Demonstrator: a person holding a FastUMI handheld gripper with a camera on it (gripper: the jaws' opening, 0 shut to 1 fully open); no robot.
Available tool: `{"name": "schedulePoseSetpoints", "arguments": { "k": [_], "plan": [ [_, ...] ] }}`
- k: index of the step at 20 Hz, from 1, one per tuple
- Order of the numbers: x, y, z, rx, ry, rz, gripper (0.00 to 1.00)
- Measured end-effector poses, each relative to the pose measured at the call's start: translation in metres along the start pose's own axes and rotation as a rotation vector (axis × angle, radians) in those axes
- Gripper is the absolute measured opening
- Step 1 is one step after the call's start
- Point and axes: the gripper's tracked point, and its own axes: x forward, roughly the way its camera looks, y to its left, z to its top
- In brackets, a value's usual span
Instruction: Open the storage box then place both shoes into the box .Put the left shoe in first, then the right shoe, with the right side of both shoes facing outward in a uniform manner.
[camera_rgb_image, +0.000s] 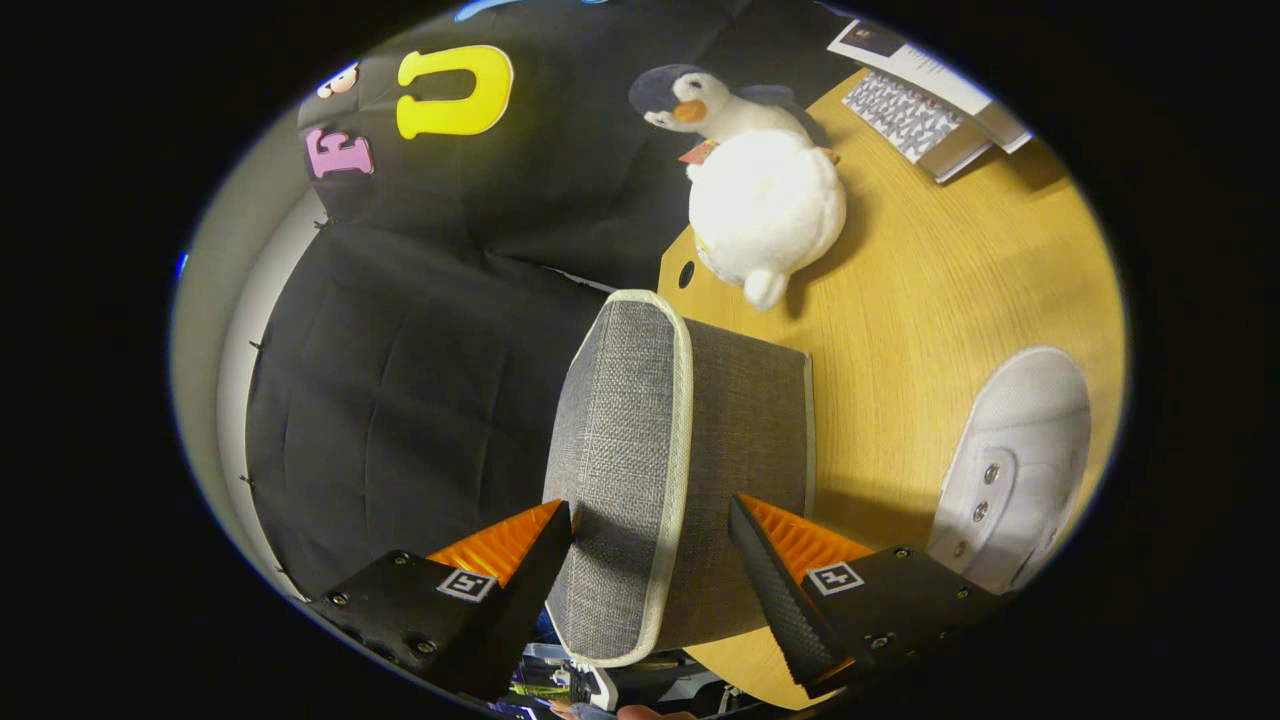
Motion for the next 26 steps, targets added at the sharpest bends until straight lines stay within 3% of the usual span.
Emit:
{"name": "schedulePoseSetpoints", "arguments": {
  "k": [3, 4, 5, 7, 8, 10, 13, 26],
  "plan": [
    [0.000, 0.007, -0.003, -0.020, 0.005, 0.001, 0.91],
    [-0.003, 0.010, -0.004, -0.043, 0.010, -0.001, 0.76],
    [-0.003, 0.014, -0.005, -0.068, 0.024, -0.001, 0.69],
    [-0.002, 0.019, -0.008, -0.090, 0.038, -0.002, 0.67],
    [-0.012, 0.021, -0.003, -0.079, 0.033, -0.001, 0.41],
    [-0.015, 0.026, -0.001, -0.052, 0.028, 0.006, 0.25],
    [-0.019, 0.042, -0.005, -0.035, 0.056, 0.039, 0.24],
    [0.006, 0.157, 0.005, -0.183, 0.092, 0.144, 0.24]
  ]
}}
